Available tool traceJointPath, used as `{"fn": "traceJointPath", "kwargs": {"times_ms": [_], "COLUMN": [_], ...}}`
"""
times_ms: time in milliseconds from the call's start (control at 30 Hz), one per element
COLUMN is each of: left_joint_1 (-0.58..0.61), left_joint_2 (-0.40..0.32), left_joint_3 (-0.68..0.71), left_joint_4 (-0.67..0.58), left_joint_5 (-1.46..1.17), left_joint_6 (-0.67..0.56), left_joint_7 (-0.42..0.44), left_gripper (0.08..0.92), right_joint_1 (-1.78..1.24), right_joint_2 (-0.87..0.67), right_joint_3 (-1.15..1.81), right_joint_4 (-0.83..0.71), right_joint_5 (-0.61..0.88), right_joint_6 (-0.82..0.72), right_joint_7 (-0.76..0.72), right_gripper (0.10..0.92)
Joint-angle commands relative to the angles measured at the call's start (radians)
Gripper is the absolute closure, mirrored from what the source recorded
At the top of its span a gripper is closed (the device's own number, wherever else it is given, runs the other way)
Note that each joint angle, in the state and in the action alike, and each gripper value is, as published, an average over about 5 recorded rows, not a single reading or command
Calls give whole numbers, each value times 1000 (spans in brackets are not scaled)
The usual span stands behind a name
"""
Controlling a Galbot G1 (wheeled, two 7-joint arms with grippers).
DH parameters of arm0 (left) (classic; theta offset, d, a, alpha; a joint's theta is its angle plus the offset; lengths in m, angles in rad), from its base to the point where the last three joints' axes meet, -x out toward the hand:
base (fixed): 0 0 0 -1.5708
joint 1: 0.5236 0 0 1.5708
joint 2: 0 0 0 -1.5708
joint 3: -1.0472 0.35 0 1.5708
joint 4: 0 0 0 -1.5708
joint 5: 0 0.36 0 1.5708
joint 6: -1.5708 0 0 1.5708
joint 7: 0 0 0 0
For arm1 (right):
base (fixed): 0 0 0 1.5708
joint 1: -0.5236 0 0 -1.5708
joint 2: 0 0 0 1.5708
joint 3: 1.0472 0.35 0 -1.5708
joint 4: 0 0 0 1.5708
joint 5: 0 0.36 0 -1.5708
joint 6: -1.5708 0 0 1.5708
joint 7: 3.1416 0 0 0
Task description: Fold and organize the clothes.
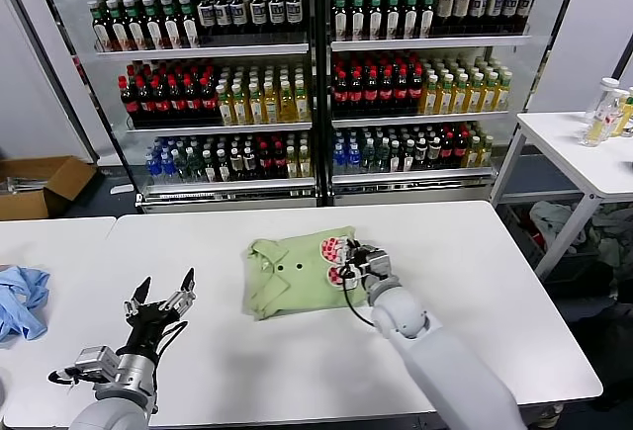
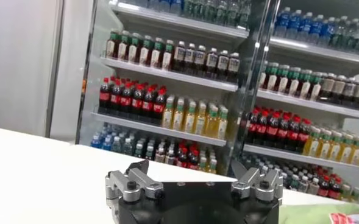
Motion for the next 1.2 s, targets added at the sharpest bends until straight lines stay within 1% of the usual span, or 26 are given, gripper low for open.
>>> {"fn": "traceJointPath", "kwargs": {"times_ms": [33, 233, 333, 467, 567, 767, 900, 1200], "left_joint_1": [0, 23, 37, 62, 78, 100, 111, 132], "left_joint_2": [-8, -13, -18, -19, -18, -14, -11, -8], "left_joint_3": [11, 9, 8, 9, 5, -10, -16, -27], "left_joint_4": [-6, -25, -41, -66, -84, -122, -132, -155], "left_joint_5": [51, 75, 79, 96, 106, 122, 140, 159], "left_joint_6": [-3, -10, -10, -16, -20, -27, -31, -24], "left_joint_7": [2, 5, 5, 12, 16, 24, 31, 47], "left_gripper": [177, 177, 177, 177, 177, 177, 177, 177], "right_joint_1": [-78, -333, -453, -586, -656, -708, -721, -738], "right_joint_2": [-113, -174, -189, -203, -206, -172, -160, -152], "right_joint_3": [90, 268, 336, 425, 469, 504, 512, 527], "right_joint_4": [113, 338, 440, 572, 618, 633, 646, 663], "right_joint_5": [-69, -75, -69, -61, -66, -82, -91, -105], "right_joint_6": [97, 201, 211, 201, 198, 203, 209, 244], "right_joint_7": [-83, -6, 18, 14, 2, -5, -12, -15], "right_gripper": [871, 707, 620, 499, 412, 249, 206, 202]}}
